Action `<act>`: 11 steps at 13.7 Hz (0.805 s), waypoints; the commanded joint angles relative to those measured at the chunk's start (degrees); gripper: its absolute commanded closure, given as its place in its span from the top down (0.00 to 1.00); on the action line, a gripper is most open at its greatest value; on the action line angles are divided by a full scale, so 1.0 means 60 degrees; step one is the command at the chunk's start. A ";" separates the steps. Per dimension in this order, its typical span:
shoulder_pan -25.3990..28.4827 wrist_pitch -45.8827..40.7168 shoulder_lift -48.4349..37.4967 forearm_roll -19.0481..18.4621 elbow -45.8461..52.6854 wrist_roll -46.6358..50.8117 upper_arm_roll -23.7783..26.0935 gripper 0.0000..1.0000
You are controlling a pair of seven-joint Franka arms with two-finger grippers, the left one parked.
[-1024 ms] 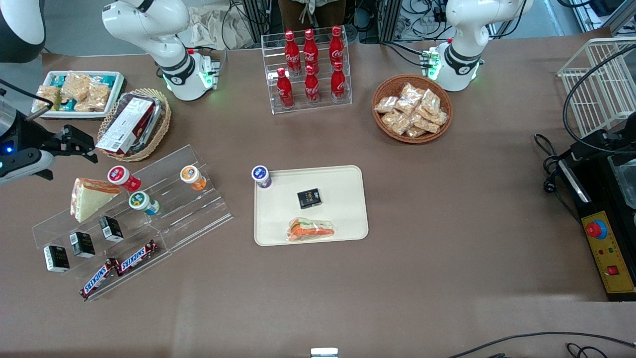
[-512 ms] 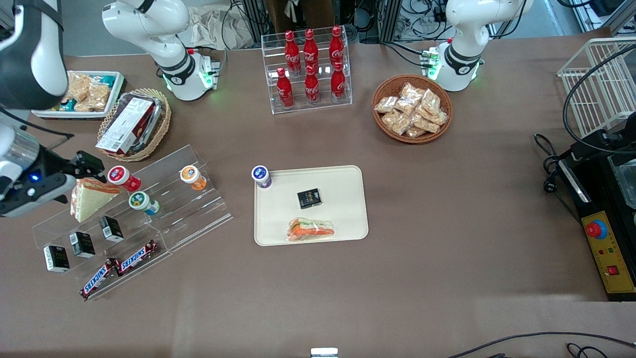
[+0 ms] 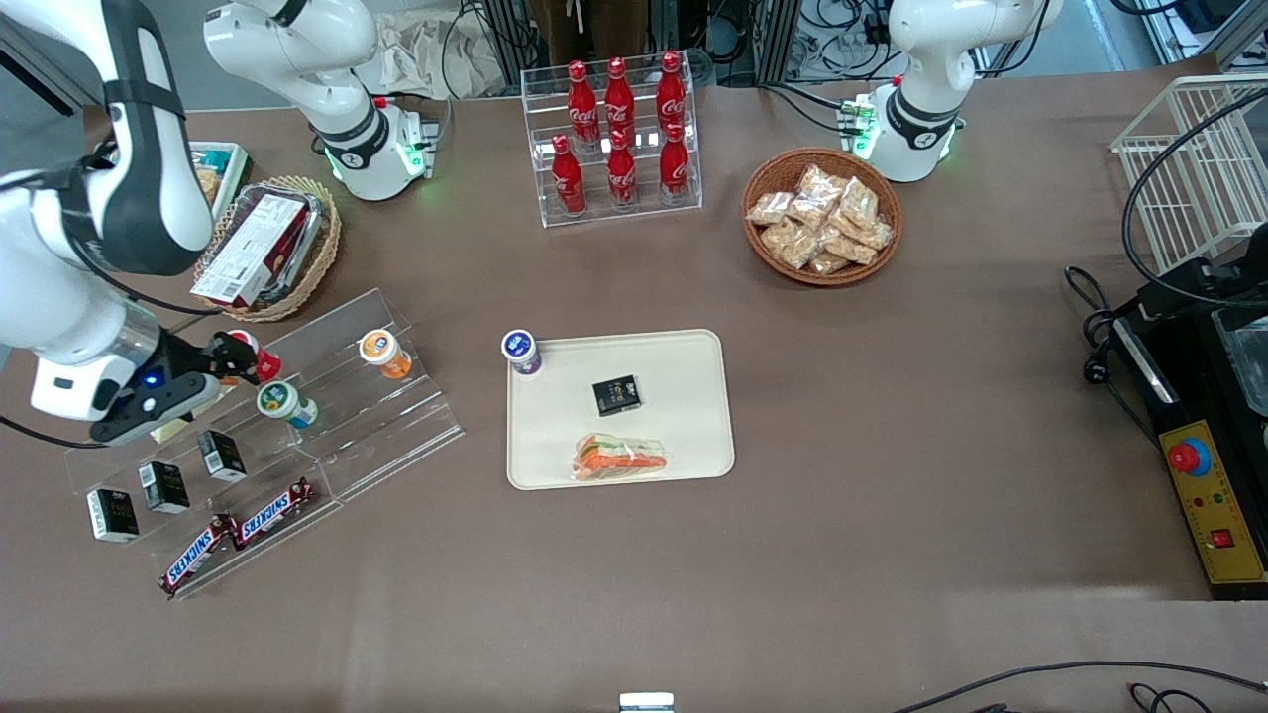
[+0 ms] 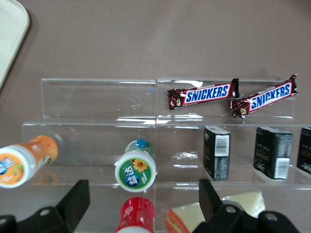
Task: Place green gum on tray
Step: 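Close the right gripper around the green-lidded gum bottle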
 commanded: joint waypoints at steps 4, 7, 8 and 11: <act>-0.0020 0.2516 -0.0492 0.0246 -0.2485 -0.0120 -0.0013 1.00; 0.0024 0.3571 -0.0492 0.0247 -0.3262 -0.0017 -0.0013 1.00; 0.0024 0.3661 -0.0463 0.0247 -0.3337 -0.0017 0.0001 1.00; 0.0039 0.3705 -0.0346 0.0247 -0.3338 0.0012 0.0001 0.99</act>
